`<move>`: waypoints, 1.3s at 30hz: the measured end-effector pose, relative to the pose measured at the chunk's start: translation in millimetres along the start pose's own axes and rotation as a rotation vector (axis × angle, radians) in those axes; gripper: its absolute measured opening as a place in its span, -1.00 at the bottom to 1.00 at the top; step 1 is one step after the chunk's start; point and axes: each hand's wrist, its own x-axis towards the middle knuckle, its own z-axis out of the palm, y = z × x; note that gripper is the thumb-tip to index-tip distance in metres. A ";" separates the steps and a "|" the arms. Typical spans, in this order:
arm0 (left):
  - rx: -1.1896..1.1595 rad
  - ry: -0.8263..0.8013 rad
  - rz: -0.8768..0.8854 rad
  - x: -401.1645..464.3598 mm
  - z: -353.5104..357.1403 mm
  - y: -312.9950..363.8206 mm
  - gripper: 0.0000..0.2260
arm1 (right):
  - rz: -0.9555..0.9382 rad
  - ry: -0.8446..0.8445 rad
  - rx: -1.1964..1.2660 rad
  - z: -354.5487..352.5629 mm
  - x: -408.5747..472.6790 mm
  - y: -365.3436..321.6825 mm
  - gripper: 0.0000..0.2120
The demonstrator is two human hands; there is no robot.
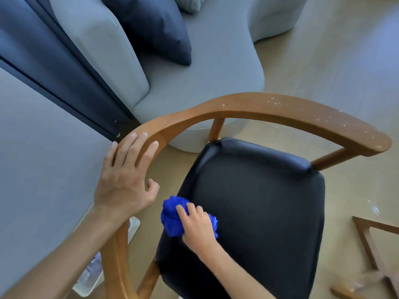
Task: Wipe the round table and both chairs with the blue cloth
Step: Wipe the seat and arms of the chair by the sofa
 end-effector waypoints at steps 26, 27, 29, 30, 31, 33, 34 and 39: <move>-0.037 0.011 0.031 -4.5 6.5 -4.0 -0.38 | 0.206 -0.158 0.035 5.8 -131.9 73.8 -0.38; -0.049 0.016 0.034 -4.8 5.8 -4.3 -0.38 | 0.156 -0.232 0.062 9.1 -143.0 67.4 -0.39; -0.104 0.043 0.040 -6.1 3.3 -5.8 -0.41 | 0.089 -0.399 0.150 4.9 -153.5 63.0 -0.39; -0.147 0.060 0.042 -6.9 2.0 -6.7 -0.43 | 0.068 -0.475 0.183 -0.4 -155.2 64.0 -0.39; -0.195 0.074 0.040 -7.9 0.4 -7.8 -0.44 | 0.055 -0.534 0.195 -6.9 -155.9 65.8 -0.39; -0.287 0.082 0.033 -9.7 -3.8 -9.9 -0.47 | 0.067 -0.572 0.174 -20.5 -157.1 68.4 -0.41; -0.326 0.078 0.031 -10.2 -5.4 -11.2 -0.48 | 0.093 -0.555 0.165 -27.0 -157.6 68.8 -0.42; -0.430 -0.004 0.034 -20.0 -8.8 -15.0 -0.52 | 0.292 -0.327 0.298 -60.6 -161.7 61.1 -0.53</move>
